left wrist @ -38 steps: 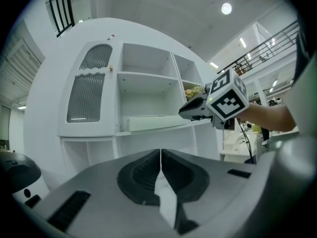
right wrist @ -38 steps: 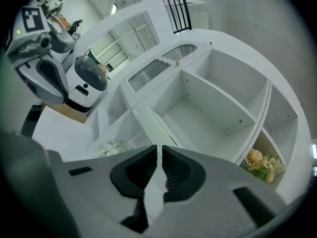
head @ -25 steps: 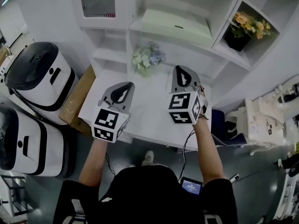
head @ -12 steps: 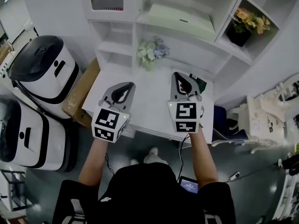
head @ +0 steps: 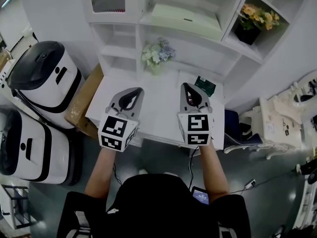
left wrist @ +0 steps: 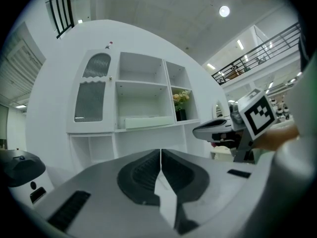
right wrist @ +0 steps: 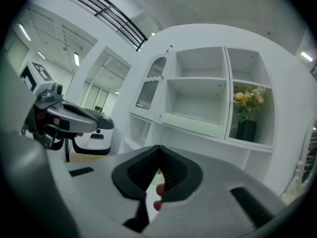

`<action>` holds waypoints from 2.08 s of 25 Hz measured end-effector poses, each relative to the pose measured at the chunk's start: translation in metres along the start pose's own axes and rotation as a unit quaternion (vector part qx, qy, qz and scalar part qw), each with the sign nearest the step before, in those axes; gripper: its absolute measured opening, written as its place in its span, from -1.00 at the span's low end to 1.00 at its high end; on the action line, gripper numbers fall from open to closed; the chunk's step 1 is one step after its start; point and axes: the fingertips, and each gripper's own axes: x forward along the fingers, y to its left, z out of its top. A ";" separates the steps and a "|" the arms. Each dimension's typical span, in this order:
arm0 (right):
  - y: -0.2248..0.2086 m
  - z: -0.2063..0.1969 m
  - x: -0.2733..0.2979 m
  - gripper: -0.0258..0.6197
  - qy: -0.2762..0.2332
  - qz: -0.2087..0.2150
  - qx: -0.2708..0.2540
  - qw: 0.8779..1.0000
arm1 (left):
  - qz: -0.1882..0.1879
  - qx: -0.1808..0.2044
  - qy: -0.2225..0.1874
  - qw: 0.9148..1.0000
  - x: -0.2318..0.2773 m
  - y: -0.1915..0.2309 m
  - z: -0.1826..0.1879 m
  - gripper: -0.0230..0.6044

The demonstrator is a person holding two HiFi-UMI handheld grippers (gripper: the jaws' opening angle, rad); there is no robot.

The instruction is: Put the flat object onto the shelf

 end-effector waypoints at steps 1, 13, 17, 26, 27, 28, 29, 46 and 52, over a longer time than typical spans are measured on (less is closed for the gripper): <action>-0.003 -0.002 -0.003 -0.92 0.001 -0.001 0.004 1.000 | -0.003 -0.001 -0.001 1.000 0.002 -0.004 0.001 -0.90; -0.029 -0.014 -0.044 -0.92 0.000 0.006 0.029 1.000 | -0.006 -0.015 -0.005 1.000 0.008 -0.056 0.010 -0.90; -0.037 -0.021 -0.062 -0.92 0.002 0.007 0.026 1.000 | 0.002 -0.020 -0.009 1.000 0.004 -0.073 0.012 -0.90; -0.043 -0.027 -0.097 -0.92 -0.004 0.022 0.026 0.999 | 0.018 -0.026 -0.010 0.999 -0.011 -0.109 0.015 -0.90; -0.044 -0.027 -0.101 -0.92 -0.005 0.024 0.026 0.999 | 0.021 -0.025 -0.009 0.999 -0.014 -0.112 0.016 -0.90; -0.044 -0.027 -0.105 -0.92 -0.007 0.026 0.025 0.999 | 0.024 -0.025 -0.009 0.999 -0.016 -0.115 0.016 -0.90; -0.044 -0.027 -0.109 -0.92 -0.008 0.028 0.026 0.999 | 0.027 -0.025 -0.010 0.999 -0.019 -0.119 0.017 -0.90; -0.045 -0.036 -0.167 -0.92 -0.021 0.035 0.042 0.998 | 0.039 -0.023 -0.007 0.999 -0.056 -0.169 0.017 -0.90; -0.045 -0.035 -0.181 -0.92 -0.025 0.034 0.039 0.998 | 0.040 -0.019 -0.006 0.999 -0.066 -0.181 0.019 -0.90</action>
